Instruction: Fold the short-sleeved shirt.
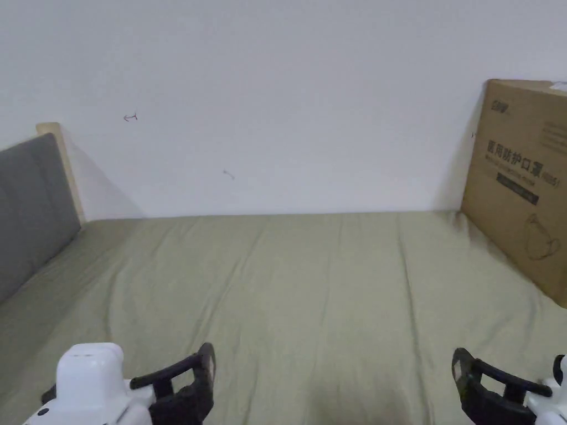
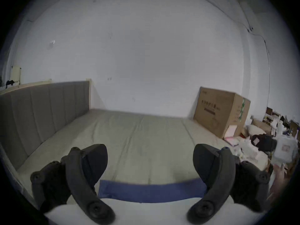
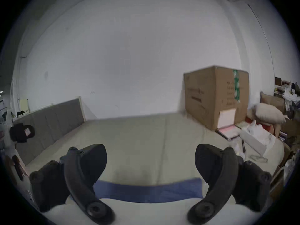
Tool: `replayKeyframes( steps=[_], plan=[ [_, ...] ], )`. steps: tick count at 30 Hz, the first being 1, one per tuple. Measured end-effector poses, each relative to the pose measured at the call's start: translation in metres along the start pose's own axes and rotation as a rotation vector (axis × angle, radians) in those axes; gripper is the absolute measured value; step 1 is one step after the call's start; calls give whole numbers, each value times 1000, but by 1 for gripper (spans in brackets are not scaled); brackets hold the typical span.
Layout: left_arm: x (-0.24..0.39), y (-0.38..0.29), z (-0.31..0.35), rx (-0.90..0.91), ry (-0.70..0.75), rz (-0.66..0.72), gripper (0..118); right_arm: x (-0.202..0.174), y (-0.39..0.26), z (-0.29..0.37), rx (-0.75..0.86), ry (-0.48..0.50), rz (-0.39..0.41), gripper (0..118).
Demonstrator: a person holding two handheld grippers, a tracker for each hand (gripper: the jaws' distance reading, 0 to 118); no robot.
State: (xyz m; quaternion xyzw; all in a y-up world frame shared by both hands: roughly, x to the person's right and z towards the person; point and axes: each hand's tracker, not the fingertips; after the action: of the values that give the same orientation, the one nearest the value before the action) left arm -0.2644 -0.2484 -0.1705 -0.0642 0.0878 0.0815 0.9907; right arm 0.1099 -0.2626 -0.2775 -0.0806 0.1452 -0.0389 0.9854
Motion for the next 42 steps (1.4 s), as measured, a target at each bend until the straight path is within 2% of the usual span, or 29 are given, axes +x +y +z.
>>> replayKeyframes(
  steps=[1,2,3,4,5,6,7,9,10,11,14,16,19,20,23,25,26,27,28,31,36,38,40,42],
  plan=[
    [8,1,0,31,-11,1,108,-8,2,-1,28,11,25,110],
    [16,2,-2,51,-20,-20,99,-16,4,-3,51,16,55,108],
    [24,2,-5,52,-19,-32,86,-21,5,-4,68,29,77,100],
    [30,3,-8,48,-20,-40,65,-25,7,-5,82,41,88,81],
    [35,4,-11,44,-19,-48,28,-29,9,-7,86,21,94,33],
    [40,4,-15,39,-10,-56,1,-33,11,-11,77,10,92,8],
    [43,4,-16,44,3,-68,1,-34,13,-13,75,-1,83,8],
    [46,4,-18,42,-8,-56,1,-29,16,-15,58,37,4,8],
    [48,4,-18,44,-8,-55,1,-29,17,-17,57,32,-11,8],
    [51,4,-17,48,-1,-59,1,-30,17,-17,60,6,5,8],
    [44,10,-18,39,-25,-66,1,-26,20,-18,54,12,-12,8],
    [28,18,-25,-36,-62,-39,1,-25,21,-20,40,10,-8,8],
    [-23,20,-49,-261,-134,57,1,-25,21,-22,9,26,1,8],
    [-49,14,-60,-360,-183,133,1,-24,21,-22,-4,26,14,8],
    [-129,-22,-86,-614,-304,507,2,-23,16,-24,-67,49,32,8],
    [-173,-56,-91,-672,-342,715,15,-22,9,-23,-96,68,26,8],
    [-192,-71,-90,-681,-325,762,40,-23,6,-24,-111,70,31,8],
    [-203,-83,-86,-687,-295,784,72,-24,2,-26,-130,69,39,8],
    [-215,-93,-84,-683,-263,778,92,-25,-1,-28,-146,68,45,8],
    [-244,-127,-82,-725,-181,785,118,-26,-14,-37,-213,75,46,8],
    [-260,-177,-89,-743,-245,885,118,-29,-33,-51,-313,77,26,8],
    [-258,-197,-99,-763,-348,942,118,-31,-37,-57,-337,79,25,8],
    [-270,-203,-111,-682,-434,1015,118,-34,-40,-62,-354,80,31,8],
    [-263,-219,-128,-671,-569,1178,118,-38,-42,-67,-365,86,44,8]
  ],
)
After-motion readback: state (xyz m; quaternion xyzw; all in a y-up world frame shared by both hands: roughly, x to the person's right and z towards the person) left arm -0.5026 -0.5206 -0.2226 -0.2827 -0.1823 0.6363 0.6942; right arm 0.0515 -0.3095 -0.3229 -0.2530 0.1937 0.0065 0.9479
